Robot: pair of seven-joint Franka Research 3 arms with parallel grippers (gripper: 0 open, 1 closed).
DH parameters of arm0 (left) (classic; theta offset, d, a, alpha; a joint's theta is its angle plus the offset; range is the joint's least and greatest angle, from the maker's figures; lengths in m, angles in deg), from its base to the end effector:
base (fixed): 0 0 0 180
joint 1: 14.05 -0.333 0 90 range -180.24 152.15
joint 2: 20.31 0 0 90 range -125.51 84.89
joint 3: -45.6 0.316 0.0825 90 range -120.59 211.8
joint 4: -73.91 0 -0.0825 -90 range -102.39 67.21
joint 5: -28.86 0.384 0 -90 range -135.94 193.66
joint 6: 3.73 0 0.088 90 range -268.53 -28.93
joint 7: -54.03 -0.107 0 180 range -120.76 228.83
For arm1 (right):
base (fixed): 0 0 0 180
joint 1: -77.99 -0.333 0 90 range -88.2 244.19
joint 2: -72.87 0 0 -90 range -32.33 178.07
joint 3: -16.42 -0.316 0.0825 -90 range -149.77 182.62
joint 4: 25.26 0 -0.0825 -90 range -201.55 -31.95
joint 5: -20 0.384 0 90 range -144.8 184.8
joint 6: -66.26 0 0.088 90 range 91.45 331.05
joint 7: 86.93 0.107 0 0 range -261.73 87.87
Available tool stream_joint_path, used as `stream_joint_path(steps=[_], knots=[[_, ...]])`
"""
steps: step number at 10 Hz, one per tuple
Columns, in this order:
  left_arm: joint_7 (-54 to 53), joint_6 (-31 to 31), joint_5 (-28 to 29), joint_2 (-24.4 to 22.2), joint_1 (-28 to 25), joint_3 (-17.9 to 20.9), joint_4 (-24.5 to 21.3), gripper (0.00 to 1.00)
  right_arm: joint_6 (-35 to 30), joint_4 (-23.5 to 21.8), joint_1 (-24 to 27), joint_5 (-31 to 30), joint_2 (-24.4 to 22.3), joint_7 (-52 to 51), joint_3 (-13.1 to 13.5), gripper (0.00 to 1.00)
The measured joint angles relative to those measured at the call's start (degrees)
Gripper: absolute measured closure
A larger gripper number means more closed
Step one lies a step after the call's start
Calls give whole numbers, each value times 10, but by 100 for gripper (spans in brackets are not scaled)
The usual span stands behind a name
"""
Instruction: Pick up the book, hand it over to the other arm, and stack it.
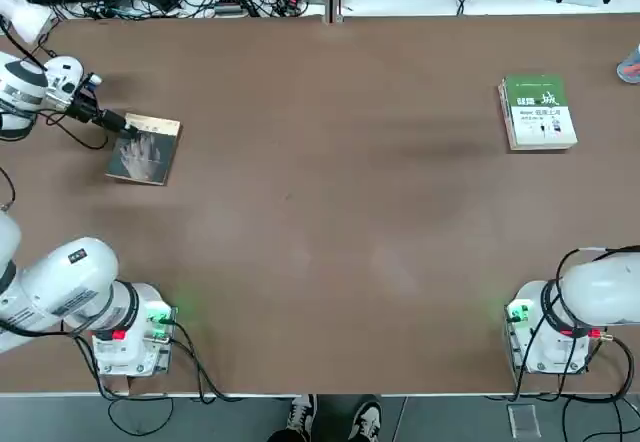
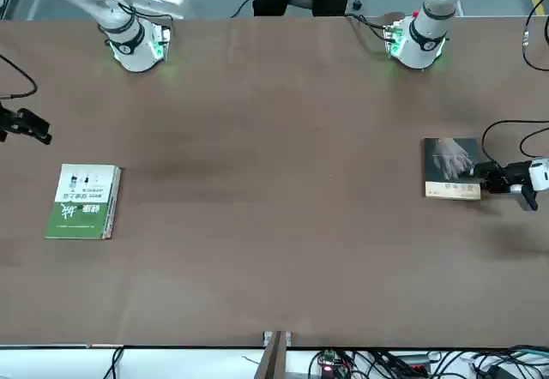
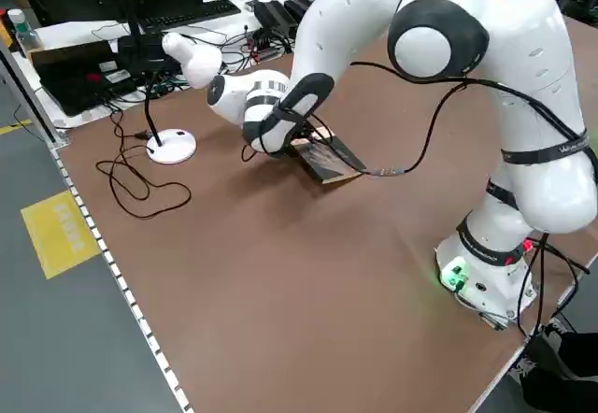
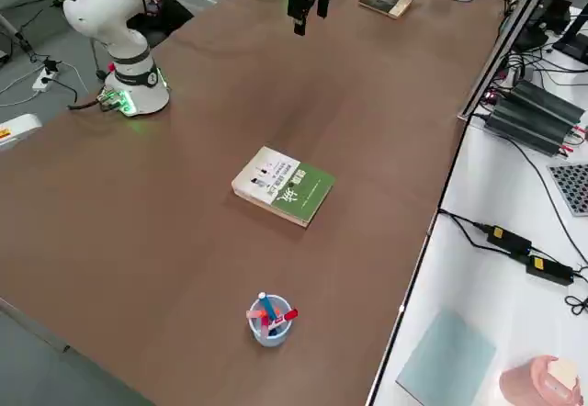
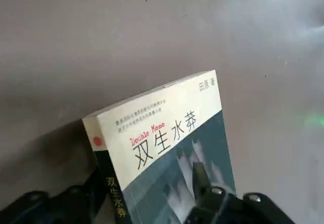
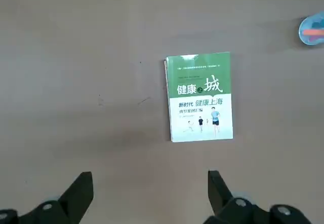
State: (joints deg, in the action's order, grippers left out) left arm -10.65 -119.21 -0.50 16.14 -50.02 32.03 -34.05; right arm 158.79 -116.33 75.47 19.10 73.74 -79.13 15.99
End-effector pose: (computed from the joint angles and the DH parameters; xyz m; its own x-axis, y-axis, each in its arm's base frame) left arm 0.5473 0.1954 0.1557 0.9370 -0.3183 0.1437 -0.3314 -0.6806 0.6534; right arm 0.5623 0.0273 0.6111 0.9964 -0.0838 0.0123 -0.0840 -0.9964 0.0140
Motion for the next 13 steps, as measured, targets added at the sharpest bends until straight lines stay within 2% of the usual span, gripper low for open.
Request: stream_joint_path(steps=[2, 5, 7, 8, 10, 11, 12, 13], knots=[[0, 0, 0, 0, 0, 0, 0, 44, 0, 0, 0, 0, 0, 0, 0, 0], [0, 0, 0, 0, 0, 0, 1, 51, 0, 0, 0, 0, 0, 0, 0, 0], [0, 0, 0, 0, 0, 0, 1, 62, 0, 0, 0, 0, 0, 0, 0, 0], [0, 0, 0, 0, 0, 0, 1, 63, 0, 0, 0, 0, 0, 0, 0, 0], [0, 2, 0, 0, -1, 0, 1, 74, 0, 0, 0, 0, 0, 0, 0, 0], [0, 7, 0, 0, -1, 0, 2, 74, 0, 0, 0, 0, 0, 0, 0, 0], [0, 16, 0, 0, -2, 0, 4, 83, 0, -1, 0, 0, 0, 0, 0, 0], [0, 28, 0, 0, -2, 0, 7, 83, 0, -1, 0, 0, 0, 0, 0, 0]])
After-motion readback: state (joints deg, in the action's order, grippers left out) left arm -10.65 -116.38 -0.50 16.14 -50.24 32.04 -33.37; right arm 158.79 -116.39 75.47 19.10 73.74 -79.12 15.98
